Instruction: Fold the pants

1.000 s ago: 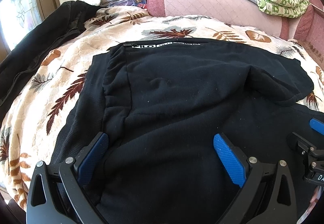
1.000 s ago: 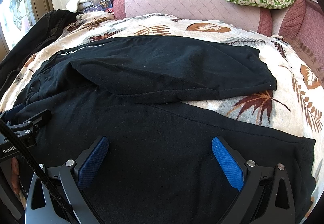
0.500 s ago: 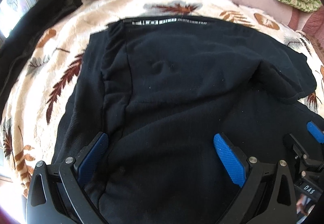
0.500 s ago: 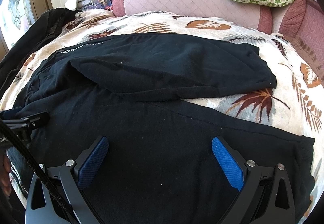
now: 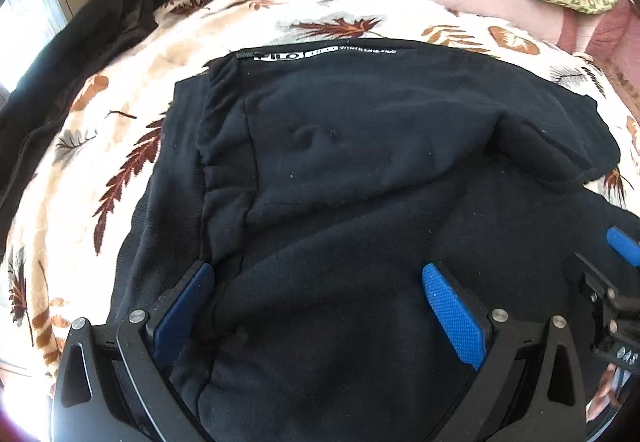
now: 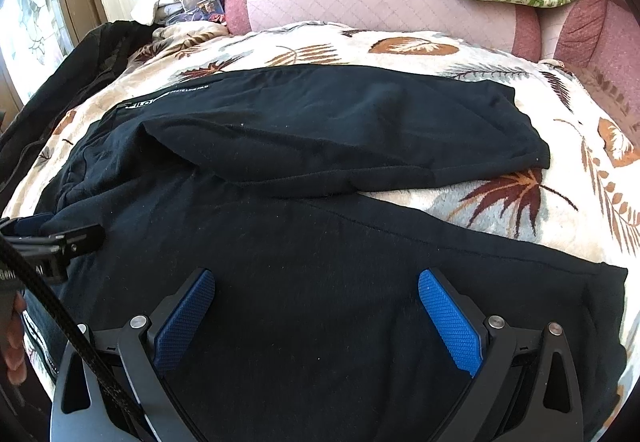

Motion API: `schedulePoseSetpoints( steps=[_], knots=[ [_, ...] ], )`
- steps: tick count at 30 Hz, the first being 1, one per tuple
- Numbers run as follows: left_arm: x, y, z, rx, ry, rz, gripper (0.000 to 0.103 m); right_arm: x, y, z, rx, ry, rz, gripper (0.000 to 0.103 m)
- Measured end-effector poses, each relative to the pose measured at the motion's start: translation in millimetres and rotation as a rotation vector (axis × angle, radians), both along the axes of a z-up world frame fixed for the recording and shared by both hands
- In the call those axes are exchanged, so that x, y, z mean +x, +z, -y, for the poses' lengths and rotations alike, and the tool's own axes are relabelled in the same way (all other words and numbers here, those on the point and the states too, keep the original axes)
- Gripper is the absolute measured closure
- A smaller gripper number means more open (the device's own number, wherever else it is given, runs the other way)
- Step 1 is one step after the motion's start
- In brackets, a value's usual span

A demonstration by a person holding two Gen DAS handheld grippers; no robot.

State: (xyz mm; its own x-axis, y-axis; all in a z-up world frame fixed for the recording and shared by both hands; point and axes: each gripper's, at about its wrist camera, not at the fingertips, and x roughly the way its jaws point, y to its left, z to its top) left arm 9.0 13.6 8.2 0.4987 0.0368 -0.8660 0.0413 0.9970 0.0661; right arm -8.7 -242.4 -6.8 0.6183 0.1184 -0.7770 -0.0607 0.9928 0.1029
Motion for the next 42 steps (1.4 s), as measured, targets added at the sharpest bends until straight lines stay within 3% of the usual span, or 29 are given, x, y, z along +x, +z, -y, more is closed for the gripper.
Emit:
schedulePoseSetpoints(
  steps=[5, 10, 20, 25, 30, 35, 39, 42],
  knots=[
    [-26.6, 22.8, -5.1, -0.022, 0.026, 0.069, 0.0, 2.2, -0.2, -4.4, -0.037, 0.013, -0.015, 0.0],
    [-57.1, 50.5, -27.4, -0.139, 0.037, 0.116, 0.0, -0.2, 0.1, -2.9, -0.031, 0.02, -0.014, 0.0],
    [-95.4, 41.9, -62.7, -0.287, 0.073, 0.055, 0.0, -28.8, 0.8, -1.8, -0.029, -0.004, 0.027, 0.0],
    [-98.0, 37.3, -64.2, -0.276, 0.037, 0.065, 0.0, -26.1, 1.9, -4.0, -0.049, -0.006, -0.002, 0.0],
    [-93.0, 4.0, -53.1, -0.236, 0.0, -0.008, 0.0, -20.8, 0.8, -7.8, -0.055, -0.083, -0.008, 0.0],
    [-104.2, -6.7, -36.6, -0.1, -0.029, 0.076, 0.0, -20.9, 0.5, -7.7, -0.057, -0.085, 0.0, 0.0],
    [-113.4, -10.5, -42.3, -0.114, -0.032, 0.144, 0.0, -20.7, 0.3, -8.6, -0.058, -0.087, 0.0, 0.0],
    [-109.0, -5.4, -40.6, -0.098, -0.075, 0.082, 0.0, -21.8, -0.5, -9.3, -0.057, -0.085, 0.005, 0.0]
  ],
)
